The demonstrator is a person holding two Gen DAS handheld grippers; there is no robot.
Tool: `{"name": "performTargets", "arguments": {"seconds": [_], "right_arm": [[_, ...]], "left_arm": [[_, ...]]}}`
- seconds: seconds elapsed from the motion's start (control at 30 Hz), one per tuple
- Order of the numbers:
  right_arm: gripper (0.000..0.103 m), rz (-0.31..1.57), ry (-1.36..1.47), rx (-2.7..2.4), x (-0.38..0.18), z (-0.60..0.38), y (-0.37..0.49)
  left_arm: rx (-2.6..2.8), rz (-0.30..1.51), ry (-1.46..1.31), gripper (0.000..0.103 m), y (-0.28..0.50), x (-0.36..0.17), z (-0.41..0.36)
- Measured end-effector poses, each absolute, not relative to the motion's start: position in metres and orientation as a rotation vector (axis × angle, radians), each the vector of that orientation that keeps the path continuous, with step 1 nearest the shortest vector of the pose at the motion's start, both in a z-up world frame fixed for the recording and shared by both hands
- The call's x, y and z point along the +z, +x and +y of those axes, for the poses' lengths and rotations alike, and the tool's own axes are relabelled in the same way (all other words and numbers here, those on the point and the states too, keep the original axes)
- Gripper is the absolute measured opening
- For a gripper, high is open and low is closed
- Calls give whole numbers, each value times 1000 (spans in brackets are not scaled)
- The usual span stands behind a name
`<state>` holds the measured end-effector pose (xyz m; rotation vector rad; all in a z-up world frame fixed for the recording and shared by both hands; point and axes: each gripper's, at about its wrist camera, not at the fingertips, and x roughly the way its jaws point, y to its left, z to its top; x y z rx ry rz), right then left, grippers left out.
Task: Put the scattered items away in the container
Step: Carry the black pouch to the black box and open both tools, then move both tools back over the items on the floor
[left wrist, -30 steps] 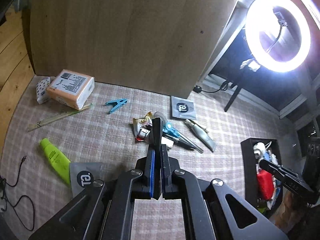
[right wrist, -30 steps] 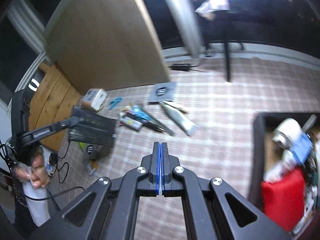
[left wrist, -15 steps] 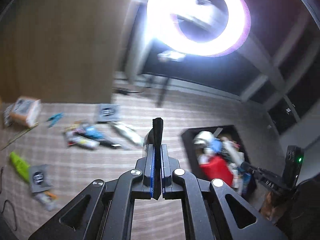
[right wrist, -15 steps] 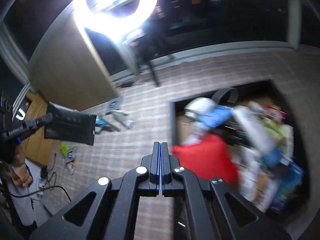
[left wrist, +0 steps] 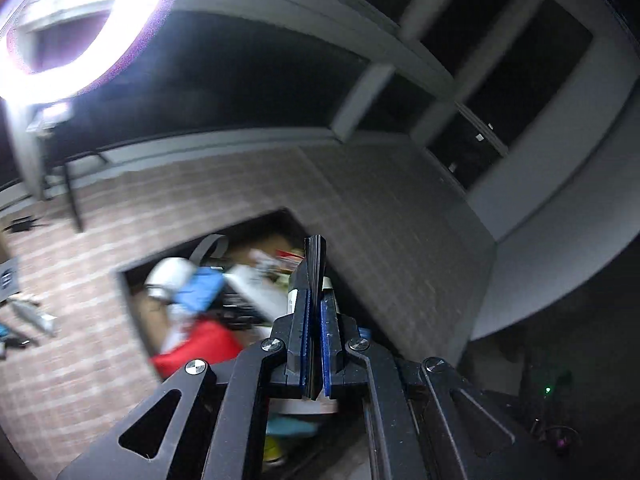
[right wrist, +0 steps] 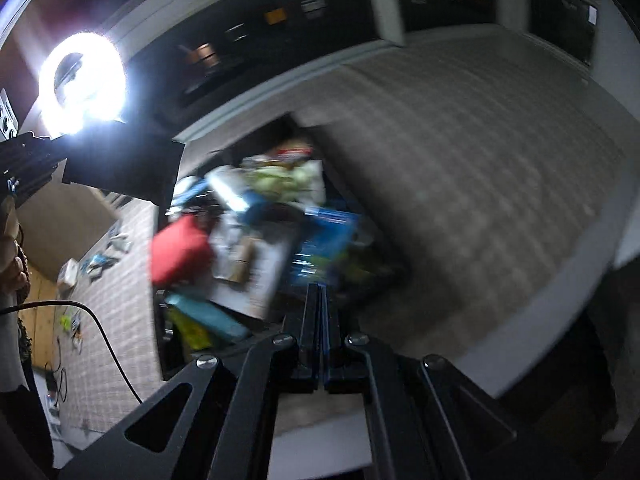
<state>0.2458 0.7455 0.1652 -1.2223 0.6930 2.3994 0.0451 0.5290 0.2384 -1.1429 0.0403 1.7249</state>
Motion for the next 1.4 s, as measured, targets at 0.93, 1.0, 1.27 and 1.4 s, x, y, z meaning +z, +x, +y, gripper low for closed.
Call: {"name": "performTargets", "arguments": {"seconds": [0.93, 1.0, 1.27, 1.4], "right_arm": [[45, 536, -1439, 2689, 143, 684, 158], [49, 512, -1465, 2732, 141, 665, 146], [55, 340, -1599, 2796, 129, 586, 103], [55, 228, -1620, 2813, 127, 547, 87]], "left_arm": [[2285, 160, -1414, 45, 21, 145, 357], [2342, 134, -1452, 45, 20, 138, 321], [2519, -5, -1595, 45, 25, 118, 181], [2577, -99, -1647, 45, 23, 111, 122]]}}
